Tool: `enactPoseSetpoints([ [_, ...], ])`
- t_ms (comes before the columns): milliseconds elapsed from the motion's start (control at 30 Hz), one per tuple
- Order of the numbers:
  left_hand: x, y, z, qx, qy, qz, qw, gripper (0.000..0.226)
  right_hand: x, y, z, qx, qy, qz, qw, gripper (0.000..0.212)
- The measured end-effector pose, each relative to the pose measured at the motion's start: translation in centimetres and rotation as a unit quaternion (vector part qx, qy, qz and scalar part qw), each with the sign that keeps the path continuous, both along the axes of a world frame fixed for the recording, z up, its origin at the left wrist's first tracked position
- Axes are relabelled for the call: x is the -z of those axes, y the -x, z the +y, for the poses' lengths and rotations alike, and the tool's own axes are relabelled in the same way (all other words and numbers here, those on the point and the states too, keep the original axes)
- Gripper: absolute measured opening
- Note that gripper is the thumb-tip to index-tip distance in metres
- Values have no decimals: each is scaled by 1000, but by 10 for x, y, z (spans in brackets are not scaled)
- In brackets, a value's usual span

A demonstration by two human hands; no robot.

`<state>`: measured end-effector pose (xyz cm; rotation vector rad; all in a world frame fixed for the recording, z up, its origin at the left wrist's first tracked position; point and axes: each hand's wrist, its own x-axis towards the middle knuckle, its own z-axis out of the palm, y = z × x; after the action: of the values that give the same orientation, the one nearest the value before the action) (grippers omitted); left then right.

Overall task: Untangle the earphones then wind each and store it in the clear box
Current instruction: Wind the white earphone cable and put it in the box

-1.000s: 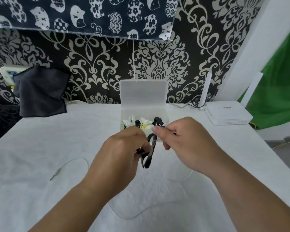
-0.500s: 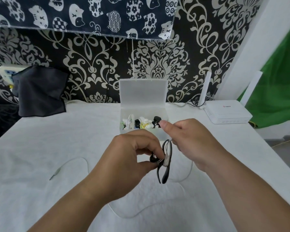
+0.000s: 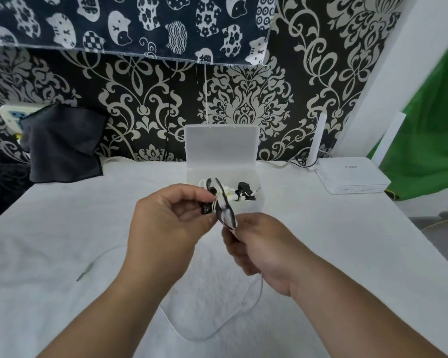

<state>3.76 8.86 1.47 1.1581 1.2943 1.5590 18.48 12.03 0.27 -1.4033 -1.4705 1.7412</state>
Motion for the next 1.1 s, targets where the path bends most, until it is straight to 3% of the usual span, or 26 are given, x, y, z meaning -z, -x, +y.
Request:
enactPoseSetpoints([
  [200, 10, 11, 4, -75, 25, 82, 994, 25, -2, 3, -2, 21, -95, -29, 995, 28],
  [400, 10, 15, 6, -96, 10, 178, 979, 32, -9, -7, -1, -37, -128, -67, 989, 26],
  [633, 5, 11, 1, -114, -67, 357, 925, 40, -14, -9, -3, -47, -103, -33, 993, 35],
  [800, 11, 13, 0, -84, -109, 455, 880, 35, -26, -12, -2, -66, -163, -65, 982, 30],
  [967, 11, 13, -1, -3, -103, 450, 887, 40, -42, -26, 3, -59, -180, 0, 982, 28],
  [1100, 6, 7, -4, 55, -111, 386, 914, 38, -38, -32, 9, -22, -290, -100, 952, 20],
])
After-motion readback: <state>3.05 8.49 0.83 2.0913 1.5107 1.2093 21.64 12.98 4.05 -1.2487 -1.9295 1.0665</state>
